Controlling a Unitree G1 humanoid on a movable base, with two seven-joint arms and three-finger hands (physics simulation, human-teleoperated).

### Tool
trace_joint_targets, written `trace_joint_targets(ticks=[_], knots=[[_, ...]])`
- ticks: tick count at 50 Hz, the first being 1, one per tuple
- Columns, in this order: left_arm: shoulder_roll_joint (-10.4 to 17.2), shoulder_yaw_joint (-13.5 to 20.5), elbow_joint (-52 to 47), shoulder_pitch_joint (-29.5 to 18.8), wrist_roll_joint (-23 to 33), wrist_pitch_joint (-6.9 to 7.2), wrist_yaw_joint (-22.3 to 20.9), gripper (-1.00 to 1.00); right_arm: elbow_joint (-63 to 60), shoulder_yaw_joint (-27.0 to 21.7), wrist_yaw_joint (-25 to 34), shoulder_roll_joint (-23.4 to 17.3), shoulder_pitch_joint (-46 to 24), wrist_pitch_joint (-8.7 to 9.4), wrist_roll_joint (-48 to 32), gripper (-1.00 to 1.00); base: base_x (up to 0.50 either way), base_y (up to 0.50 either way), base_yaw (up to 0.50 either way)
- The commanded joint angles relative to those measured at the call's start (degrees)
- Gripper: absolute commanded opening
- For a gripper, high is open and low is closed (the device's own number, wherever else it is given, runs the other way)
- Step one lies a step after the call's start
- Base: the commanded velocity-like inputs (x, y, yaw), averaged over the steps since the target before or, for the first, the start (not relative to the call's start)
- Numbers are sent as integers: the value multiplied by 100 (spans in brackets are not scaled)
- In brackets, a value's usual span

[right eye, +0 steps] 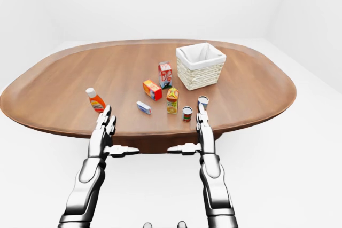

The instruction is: Pick up the alphabet soup and the tomato sauce, and put them in the basket.

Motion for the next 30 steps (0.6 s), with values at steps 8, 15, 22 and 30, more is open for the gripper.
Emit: trace_joint_targets(ticks=[8, 15, 22, 30], knots=[[60, 125, -40, 56, -46, -86, -118, 100, 99, -74, 90, -60, 31, -170, -157, 100, 0, 0, 0], [54, 120, -353, 188, 18, -311, -76, 100, -500, 32, 64, -30, 297, -322, -369, 100, 0, 0, 0], [39, 48, -903, 415, 239, -480, -81, 100, -980, 117, 92, -22, 515, -473, -543, 100, 0, 0, 0], [6, 26, -1386, 627, 292, -480, -107, 100, -1360, 198, 41, -10, 698, -473, -815, 100, 0, 0, 0]])
